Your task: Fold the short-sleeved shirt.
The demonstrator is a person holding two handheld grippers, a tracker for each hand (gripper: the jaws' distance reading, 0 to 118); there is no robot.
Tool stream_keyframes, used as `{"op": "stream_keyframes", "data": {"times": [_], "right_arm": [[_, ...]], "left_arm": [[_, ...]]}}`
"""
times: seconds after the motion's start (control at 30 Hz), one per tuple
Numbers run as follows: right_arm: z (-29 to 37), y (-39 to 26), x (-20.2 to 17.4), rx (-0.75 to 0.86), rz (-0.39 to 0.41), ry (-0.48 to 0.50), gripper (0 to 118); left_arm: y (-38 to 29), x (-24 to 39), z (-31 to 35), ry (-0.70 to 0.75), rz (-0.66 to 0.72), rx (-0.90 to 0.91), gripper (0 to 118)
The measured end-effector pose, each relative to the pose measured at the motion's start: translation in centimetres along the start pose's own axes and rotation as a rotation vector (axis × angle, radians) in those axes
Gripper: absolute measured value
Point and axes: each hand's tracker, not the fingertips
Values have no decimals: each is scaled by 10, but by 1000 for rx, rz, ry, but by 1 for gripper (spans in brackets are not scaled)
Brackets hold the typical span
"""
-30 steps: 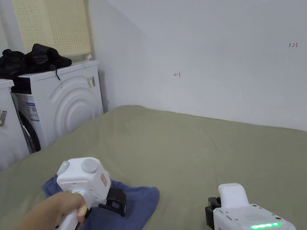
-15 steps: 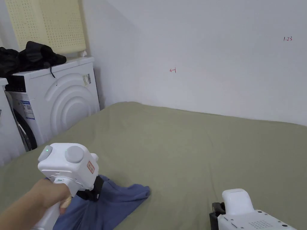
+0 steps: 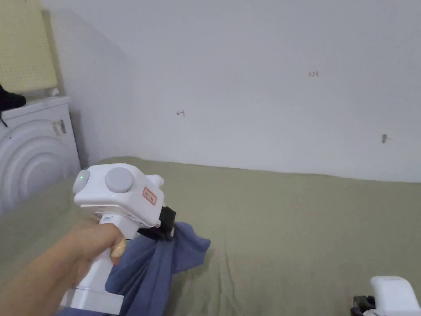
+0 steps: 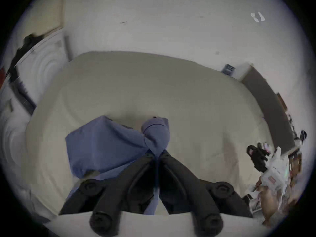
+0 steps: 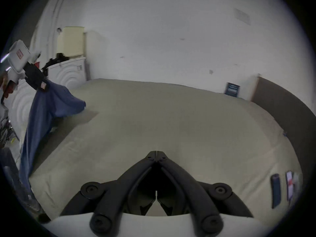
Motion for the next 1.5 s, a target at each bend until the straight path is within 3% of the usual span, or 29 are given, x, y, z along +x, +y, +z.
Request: {"op": "stream_keyframes", "data": {"times": [0.2, 0.37, 0.53, 0.7, 0.73, 0.83, 0.87, 0.97, 1.1, 1.13, 1.17, 1.2, 1.23, 1.27, 1.5], "right_arm": [[44, -18, 107, -20, -84, -191, 0], [83, -36, 180, -45, -145, -329, 0], [109, -60, 222, -85, -203, -411, 0], [112, -73, 228, -112, -230, -419, 0], [110, -74, 227, -114, -239, -414, 0], [104, -70, 219, -121, -253, -383, 0], [101, -67, 215, -116, -250, -368, 0], [96, -58, 200, -108, -232, -328, 0], [87, -47, 179, -97, -208, -281, 0], [85, -44, 173, -92, -202, -273, 0], [83, -42, 167, -89, -196, -263, 0], [80, -40, 163, -91, -193, -256, 0], [76, -37, 158, -96, -188, -245, 0], [74, -36, 154, -98, -184, -230, 0], [58, -32, 126, -123, -137, -172, 0]], "left_arm": [[21, 159, -65, -244, -162, -20, 4], [-1, 302, -113, -469, -310, -106, 4], [-54, 395, -151, -590, -409, -224, 4], [-94, 408, -184, -566, -377, -298, 4], [-97, 404, -188, -568, -340, -323, 16], [-88, 383, -179, -563, -227, -339, 86], [-80, 372, -169, -583, -201, -326, 90], [-51, 328, -120, -580, -210, -185, 88], [-35, 248, -57, -401, -214, -21, 86], [-37, 224, -44, -344, -190, 13, 81], [-42, 199, -35, -280, -160, 47, 69], [-47, 179, -28, -235, -139, 69, 46], [-55, 156, -21, -196, -107, 82, 6], [-65, 134, -16, -132, -72, 93, 0], [-130, 23, -24, -22, 137, -38, 0]]}}
